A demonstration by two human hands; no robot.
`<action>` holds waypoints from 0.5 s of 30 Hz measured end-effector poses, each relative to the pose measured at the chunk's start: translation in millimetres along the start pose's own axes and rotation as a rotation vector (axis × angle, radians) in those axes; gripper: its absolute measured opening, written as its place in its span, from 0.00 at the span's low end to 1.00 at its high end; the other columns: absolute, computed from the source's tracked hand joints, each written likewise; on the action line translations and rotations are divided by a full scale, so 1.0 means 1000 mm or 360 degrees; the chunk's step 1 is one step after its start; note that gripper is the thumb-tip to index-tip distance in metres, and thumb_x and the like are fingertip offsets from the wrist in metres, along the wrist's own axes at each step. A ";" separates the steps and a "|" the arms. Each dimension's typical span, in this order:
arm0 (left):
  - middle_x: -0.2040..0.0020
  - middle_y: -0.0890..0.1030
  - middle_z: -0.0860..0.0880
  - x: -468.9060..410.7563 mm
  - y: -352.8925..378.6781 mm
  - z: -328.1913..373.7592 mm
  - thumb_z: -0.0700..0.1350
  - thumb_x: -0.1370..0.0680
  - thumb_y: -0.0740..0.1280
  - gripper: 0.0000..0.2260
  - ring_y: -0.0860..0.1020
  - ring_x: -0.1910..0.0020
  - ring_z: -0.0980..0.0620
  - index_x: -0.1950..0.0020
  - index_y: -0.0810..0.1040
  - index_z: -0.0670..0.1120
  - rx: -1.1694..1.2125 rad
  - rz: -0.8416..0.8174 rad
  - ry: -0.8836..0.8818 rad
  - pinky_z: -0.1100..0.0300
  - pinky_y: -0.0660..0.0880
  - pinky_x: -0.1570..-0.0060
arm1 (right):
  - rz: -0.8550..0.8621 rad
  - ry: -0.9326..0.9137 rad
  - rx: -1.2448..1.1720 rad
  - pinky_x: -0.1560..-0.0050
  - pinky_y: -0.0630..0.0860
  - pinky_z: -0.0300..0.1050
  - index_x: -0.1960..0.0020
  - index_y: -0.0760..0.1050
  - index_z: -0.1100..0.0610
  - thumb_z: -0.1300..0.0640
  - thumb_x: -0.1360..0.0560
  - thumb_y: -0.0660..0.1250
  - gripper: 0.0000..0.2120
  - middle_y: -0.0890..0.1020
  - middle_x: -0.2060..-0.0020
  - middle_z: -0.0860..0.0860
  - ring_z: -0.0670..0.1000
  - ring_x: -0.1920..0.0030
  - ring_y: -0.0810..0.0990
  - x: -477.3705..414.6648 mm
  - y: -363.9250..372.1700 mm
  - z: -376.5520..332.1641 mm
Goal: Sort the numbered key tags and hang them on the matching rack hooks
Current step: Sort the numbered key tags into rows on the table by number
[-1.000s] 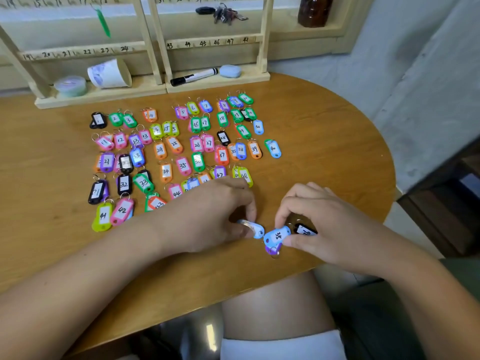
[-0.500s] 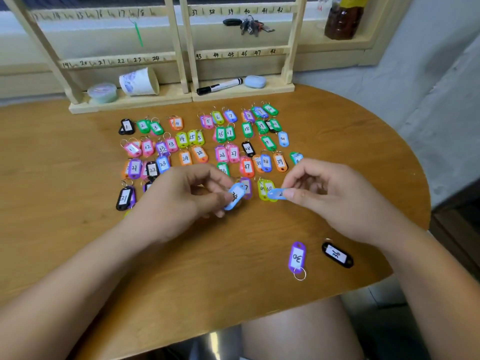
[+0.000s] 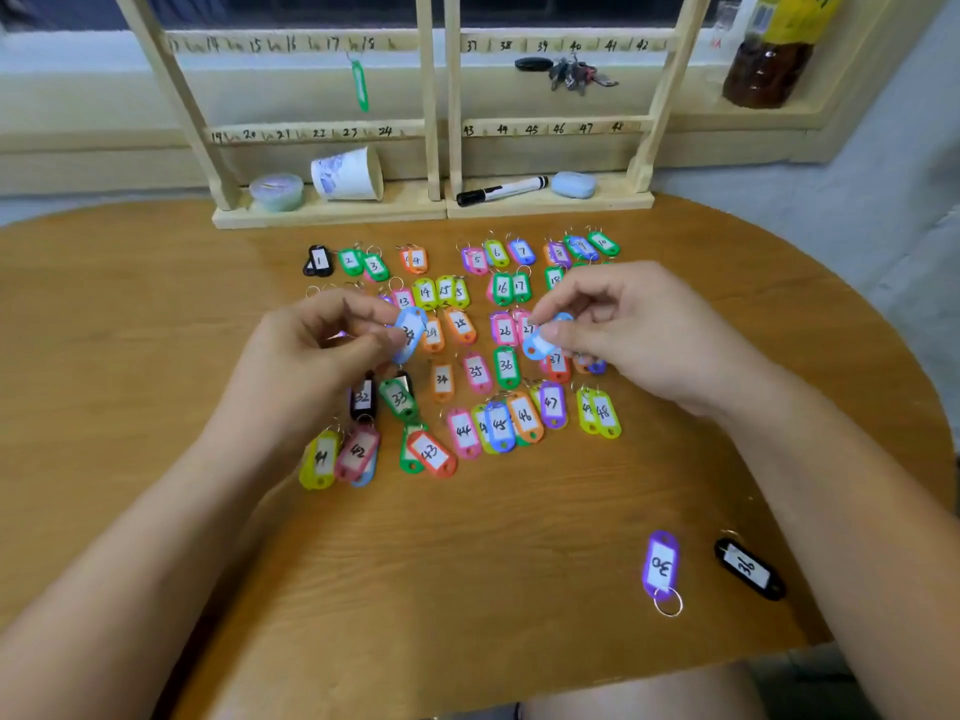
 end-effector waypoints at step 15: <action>0.56 0.88 0.38 0.002 0.012 -0.003 0.37 0.18 0.71 0.03 0.88 0.57 0.48 0.47 0.83 0.37 0.0287 -0.0141 -0.0273 0.61 0.83 0.59 | -0.0150 0.0081 0.0342 0.56 0.80 0.53 0.52 0.88 0.50 0.56 0.23 0.78 0.02 0.86 0.62 0.53 0.50 0.64 0.82 -0.063 0.045 0.006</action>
Point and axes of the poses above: each hand's wrist, its own x-axis away from the middle knuckle, its own y-axis out of the palm, z = x × y, the point moved 1 cm from there along -x, towards the middle knuckle
